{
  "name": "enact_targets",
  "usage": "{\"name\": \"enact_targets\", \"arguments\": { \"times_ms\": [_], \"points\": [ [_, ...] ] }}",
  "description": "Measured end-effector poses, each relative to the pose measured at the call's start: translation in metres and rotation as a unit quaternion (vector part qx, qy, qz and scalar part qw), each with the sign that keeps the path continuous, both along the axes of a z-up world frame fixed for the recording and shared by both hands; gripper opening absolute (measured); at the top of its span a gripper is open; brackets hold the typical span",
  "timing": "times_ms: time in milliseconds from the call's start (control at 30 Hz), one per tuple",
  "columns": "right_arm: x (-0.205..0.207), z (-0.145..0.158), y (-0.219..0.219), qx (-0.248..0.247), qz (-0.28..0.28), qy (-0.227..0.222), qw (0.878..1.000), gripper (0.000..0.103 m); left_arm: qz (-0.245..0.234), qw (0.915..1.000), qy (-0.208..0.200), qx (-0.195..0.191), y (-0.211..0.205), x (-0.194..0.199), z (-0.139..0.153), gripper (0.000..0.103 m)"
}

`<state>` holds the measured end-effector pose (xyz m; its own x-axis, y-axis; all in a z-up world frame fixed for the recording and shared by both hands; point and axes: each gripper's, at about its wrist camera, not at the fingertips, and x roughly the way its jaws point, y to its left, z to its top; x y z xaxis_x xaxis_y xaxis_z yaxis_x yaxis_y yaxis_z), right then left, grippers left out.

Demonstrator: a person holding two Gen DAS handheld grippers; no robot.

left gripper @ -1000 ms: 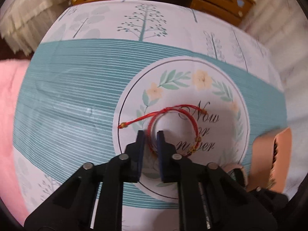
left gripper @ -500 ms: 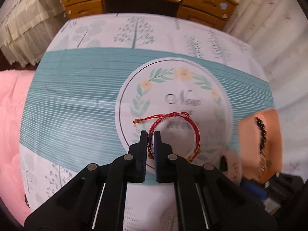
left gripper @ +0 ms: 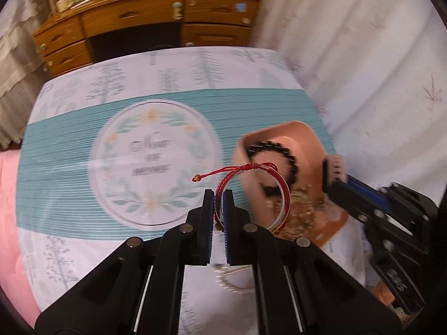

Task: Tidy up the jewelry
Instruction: 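Carry the red bracelet and pink watch into the pink box and release both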

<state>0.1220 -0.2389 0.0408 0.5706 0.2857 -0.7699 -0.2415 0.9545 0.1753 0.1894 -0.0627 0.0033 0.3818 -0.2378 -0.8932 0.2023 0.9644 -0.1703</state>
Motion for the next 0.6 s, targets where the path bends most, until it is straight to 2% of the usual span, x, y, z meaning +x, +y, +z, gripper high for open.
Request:
{"name": "enact_targets", "arguments": {
  "times_ms": [267,500,600],
  "points": [
    [0.010,-0.047,-0.046,-0.011,-0.036,0.046,0.998,0.008,-0.023,0.9997,0.002,-0.001,-0.049,0.017,-0.019,0.004],
    [0.037,-0.094,-0.039,-0.031,-0.032,0.068,0.997,0.008,-0.019,0.9996,0.021,0.005,-0.065,0.044,-0.048,0.004],
    [0.046,-0.105,-0.036,-0.022,-0.034,0.084,0.996,0.010,-0.016,0.9992,0.035,0.008,-0.068,0.054,-0.063,0.004]
  ]
}}
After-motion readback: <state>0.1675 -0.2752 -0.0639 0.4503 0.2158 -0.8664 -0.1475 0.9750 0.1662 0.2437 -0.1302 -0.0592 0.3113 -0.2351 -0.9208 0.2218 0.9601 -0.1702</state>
